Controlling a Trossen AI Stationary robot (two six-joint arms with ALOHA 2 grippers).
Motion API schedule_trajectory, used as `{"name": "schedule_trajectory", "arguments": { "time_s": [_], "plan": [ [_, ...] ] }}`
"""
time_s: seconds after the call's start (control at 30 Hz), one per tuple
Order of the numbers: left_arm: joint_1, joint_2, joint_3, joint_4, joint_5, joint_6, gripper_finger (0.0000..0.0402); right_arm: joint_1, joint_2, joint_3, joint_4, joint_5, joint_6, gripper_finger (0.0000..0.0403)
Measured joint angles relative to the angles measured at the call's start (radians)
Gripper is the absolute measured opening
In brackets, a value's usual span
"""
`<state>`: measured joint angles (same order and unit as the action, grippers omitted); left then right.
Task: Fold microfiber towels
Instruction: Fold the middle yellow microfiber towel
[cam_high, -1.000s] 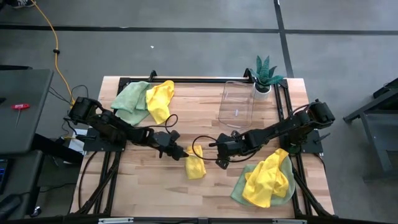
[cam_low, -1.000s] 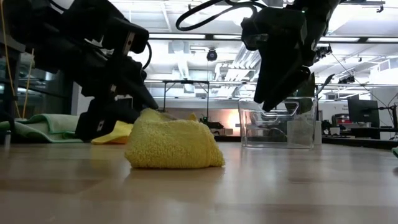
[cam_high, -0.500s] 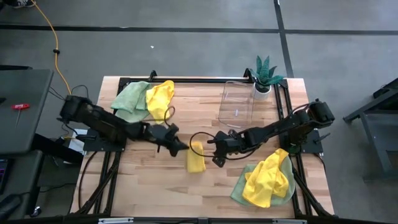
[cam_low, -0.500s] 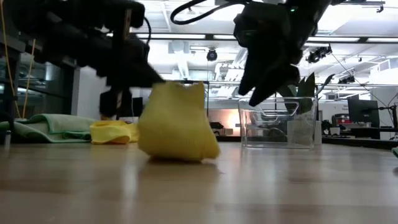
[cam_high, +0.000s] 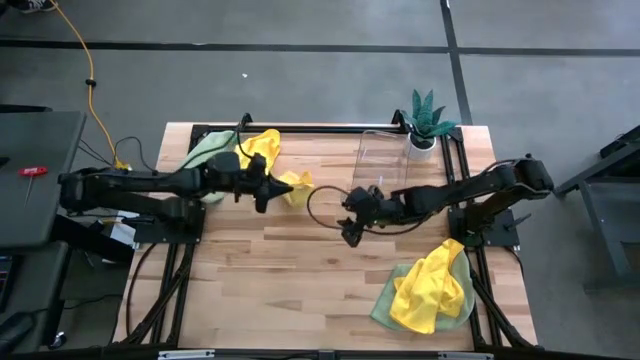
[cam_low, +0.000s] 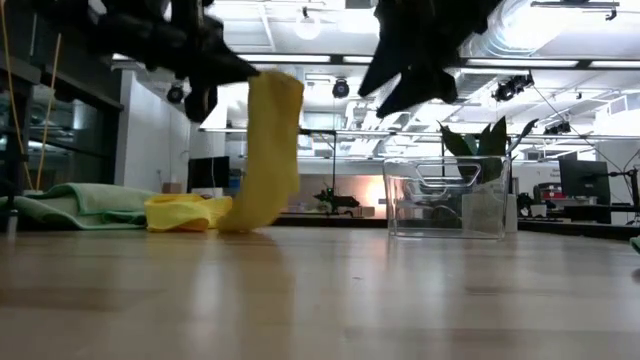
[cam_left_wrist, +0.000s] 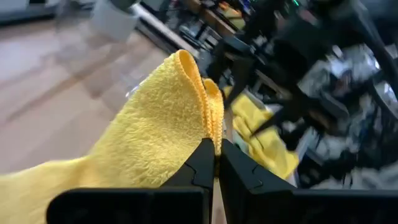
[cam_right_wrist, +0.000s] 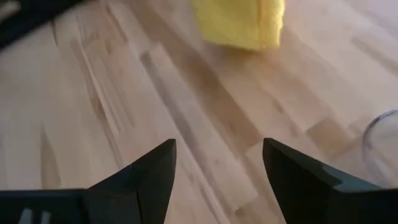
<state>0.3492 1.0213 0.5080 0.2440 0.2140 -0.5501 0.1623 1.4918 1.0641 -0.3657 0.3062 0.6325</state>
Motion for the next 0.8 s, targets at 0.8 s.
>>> {"name": "schedule_trajectory", "arguments": {
  "time_s": [0.8],
  "plan": [
    [-0.695, 0.39, 0.096, -0.177, -0.249, 0.133, 0.0004, -0.035, -0.053, 0.0, 0.038, -0.014, -0.013, 0.0232]
  ]
}}
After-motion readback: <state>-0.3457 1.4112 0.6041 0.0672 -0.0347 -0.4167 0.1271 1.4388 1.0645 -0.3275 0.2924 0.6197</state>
